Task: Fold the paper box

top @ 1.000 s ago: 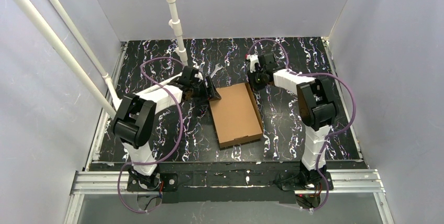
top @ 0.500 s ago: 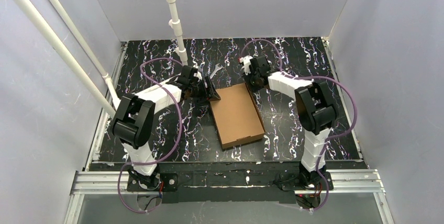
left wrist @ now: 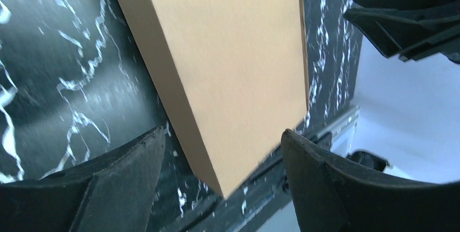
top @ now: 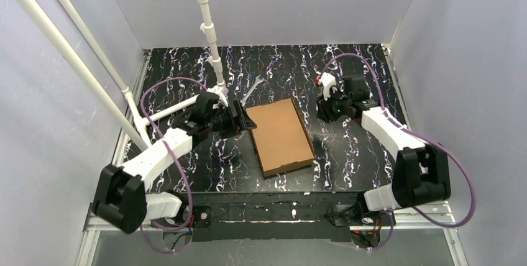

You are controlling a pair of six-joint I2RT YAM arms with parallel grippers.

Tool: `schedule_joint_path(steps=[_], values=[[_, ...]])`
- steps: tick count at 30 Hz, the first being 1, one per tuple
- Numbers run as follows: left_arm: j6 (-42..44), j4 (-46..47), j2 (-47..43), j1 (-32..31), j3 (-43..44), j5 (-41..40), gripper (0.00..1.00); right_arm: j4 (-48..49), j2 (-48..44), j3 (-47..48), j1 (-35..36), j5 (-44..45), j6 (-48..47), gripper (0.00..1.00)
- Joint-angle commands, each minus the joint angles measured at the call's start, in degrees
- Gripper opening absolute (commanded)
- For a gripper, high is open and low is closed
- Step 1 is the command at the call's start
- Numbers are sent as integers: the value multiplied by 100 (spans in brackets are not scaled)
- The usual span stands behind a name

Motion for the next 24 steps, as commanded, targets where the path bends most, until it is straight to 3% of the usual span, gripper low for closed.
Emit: schedule_joint_path(steps=[1,6,10,14,21,24], values=[[-177,-372,-965,-433,-543,-122,75,-463,-799,-679,-190,-1170,-1120,40],[-799,-662,-1695,-1831,-1062,-1492,70,-142,-1654,-1847,-202,-1169,-2078,35],[-1315,-482,-1617,-2321,-1321,-2322,70,-341,-1443,-1961,-202,-1339,-2114,28],[-1404,60,-1094,-2371,-1276,-2237,70,-195,-995,-1756,-102,-1168,-1649,18],[-1304,778,-51,-2379,-948,-2027,70,80,-668,-1714,763,-852,-1252,13],[-1405,1039,459,-2419,-739,-1535,70,76,-781,-1752,1264,-953,-1331,13]])
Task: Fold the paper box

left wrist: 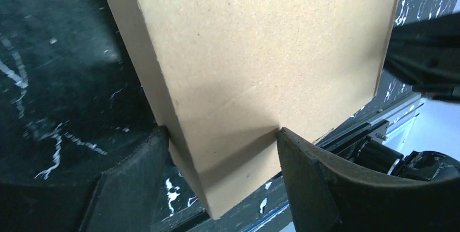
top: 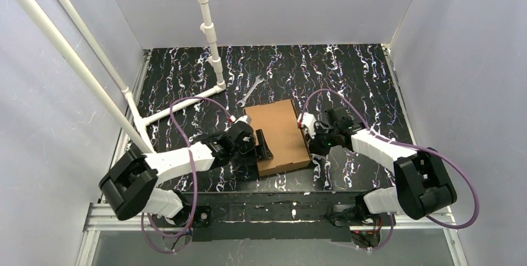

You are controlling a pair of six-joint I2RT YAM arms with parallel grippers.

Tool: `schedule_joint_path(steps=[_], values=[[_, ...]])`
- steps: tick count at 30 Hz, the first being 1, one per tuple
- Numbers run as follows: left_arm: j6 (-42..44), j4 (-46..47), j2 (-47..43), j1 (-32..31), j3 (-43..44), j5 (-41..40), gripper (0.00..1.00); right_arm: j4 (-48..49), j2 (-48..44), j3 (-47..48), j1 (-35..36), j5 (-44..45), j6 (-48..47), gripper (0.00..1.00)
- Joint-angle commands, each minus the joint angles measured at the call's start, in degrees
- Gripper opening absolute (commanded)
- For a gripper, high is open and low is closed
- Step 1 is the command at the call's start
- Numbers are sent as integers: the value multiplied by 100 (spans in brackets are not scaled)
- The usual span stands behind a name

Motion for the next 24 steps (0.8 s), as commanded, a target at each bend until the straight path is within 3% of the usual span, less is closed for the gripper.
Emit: schedule_joint_path(steps=[1,5,9,13,18,20,24], values=[[-34,508,587,-101,462,448,70,240,-165,188,569,32,57,13],[64,381,519,-137,472,302,70,424,-172,314,154,919,439,14],[321,-147,-105,-1,348,40,72,683,-399,319,-613,1058,745,17],[618,-300,-609,516,260,363,80,1014,-264,517,-759,1120,834,20],[814,-121,-456,1455,509,1155,92,1336,866,1408,-686,760,1572,19],[870,-118,-84,1653,749,1287,93,1298,1497,1896,-431,1218,2059,17],[940,-104,849,1727,1253,1508,90,1177,2036,2473,337,1839,2157,15]])
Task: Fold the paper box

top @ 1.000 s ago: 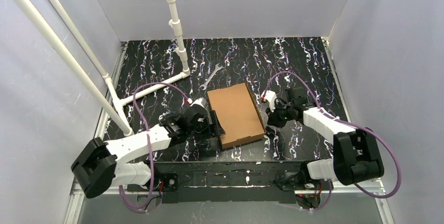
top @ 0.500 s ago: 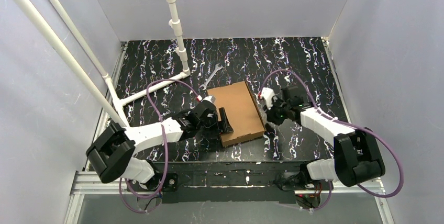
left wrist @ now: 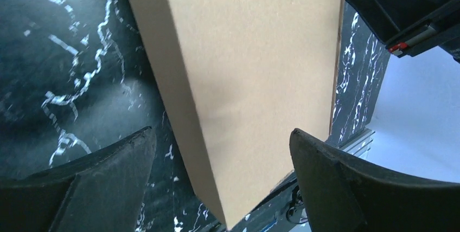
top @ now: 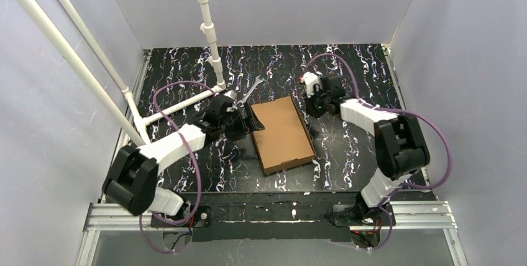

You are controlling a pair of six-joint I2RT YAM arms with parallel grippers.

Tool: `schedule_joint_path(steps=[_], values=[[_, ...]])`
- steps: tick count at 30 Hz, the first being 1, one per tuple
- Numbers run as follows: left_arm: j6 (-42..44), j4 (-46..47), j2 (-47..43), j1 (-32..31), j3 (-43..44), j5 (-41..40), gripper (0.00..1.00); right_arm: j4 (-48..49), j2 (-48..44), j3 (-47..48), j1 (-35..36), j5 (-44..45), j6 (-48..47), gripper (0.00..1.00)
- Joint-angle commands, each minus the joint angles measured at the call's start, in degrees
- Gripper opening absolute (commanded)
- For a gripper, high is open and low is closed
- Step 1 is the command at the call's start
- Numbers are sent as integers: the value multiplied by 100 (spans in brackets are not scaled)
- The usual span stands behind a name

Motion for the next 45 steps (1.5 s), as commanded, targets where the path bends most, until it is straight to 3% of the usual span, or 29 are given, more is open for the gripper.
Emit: schedule_joint_path(steps=[1,8,11,14,17,19,22,23,26,31,36,41,45], values=[[255,-13,836,30,575,554,89,33,348,529,874,660,449,15],[268,307,1242,30,654,829,86,213,-63,242,909,1274,296,17],[387,-41,764,30,575,532,87,89,-328,276,494,1565,165,20],[498,-279,18,35,298,199,90,-107,-896,165,21,1043,-37,25],[468,-369,-698,47,-30,196,95,-509,-1440,5,-313,184,-265,44],[283,-244,-1099,69,-390,376,98,-665,-1733,-179,-565,-846,-317,64],[-273,280,-1619,92,-1005,653,98,-625,-1948,-478,-896,-2364,112,93],[-425,387,-1801,92,-1181,692,98,-484,-1978,-597,-962,-2755,424,98],[-741,471,-2366,70,-1606,566,97,123,-1995,-930,-1026,-3480,1257,99],[-853,448,-2497,-22,-1779,498,96,1099,-1657,-1365,-1017,-3494,2438,98],[-804,525,-2043,-181,-1651,368,94,1338,-1129,-1357,-1002,-3491,2806,98],[-747,588,-1486,-255,-1421,166,82,1479,-792,-1327,-808,-3376,2880,98],[-740,613,-1067,-277,-1170,163,81,1384,-586,-1157,-619,-3308,2838,98]])
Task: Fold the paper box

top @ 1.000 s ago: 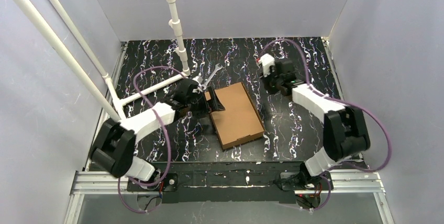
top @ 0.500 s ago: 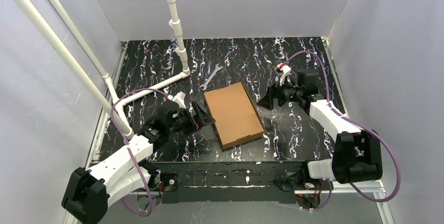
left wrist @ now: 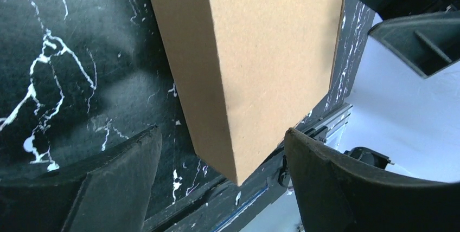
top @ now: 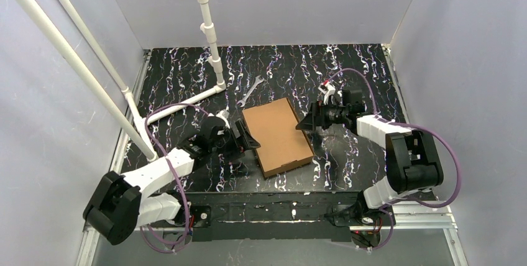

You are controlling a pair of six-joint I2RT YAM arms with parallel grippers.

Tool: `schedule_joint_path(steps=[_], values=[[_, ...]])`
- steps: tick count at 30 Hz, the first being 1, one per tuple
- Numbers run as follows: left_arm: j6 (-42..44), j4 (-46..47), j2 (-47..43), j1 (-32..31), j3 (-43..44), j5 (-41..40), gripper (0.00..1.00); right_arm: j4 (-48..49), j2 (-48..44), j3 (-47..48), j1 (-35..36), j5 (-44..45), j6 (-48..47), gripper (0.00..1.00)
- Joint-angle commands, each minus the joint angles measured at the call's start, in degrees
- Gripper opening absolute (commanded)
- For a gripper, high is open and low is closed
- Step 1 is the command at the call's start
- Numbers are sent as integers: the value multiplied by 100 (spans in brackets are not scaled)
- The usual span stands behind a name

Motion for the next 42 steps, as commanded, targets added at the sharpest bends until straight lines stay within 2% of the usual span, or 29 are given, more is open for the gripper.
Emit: schedule_joint_path(steps=[1,7,9,10,20,29,34,38,42], values=[[86,102,302,-43,442,-129,80,213,206,258,198,2,89,98],[152,119,756,-61,724,-145,73,168,433,328,284,191,63,93],[151,119,943,-61,824,-158,65,129,488,369,351,207,28,92],[147,119,1019,-57,861,-162,64,107,506,392,378,224,17,89],[201,171,1662,-134,1328,35,62,-70,666,588,479,258,-70,74],[177,355,1890,-191,1389,218,63,-109,756,657,484,216,-72,62],[130,484,2061,-222,1509,307,62,-301,644,786,492,155,-228,48],[121,545,2287,-237,1793,376,62,-601,457,1026,492,265,-507,39],[159,567,2614,-246,2249,459,62,-1511,399,1494,501,533,-959,31]])
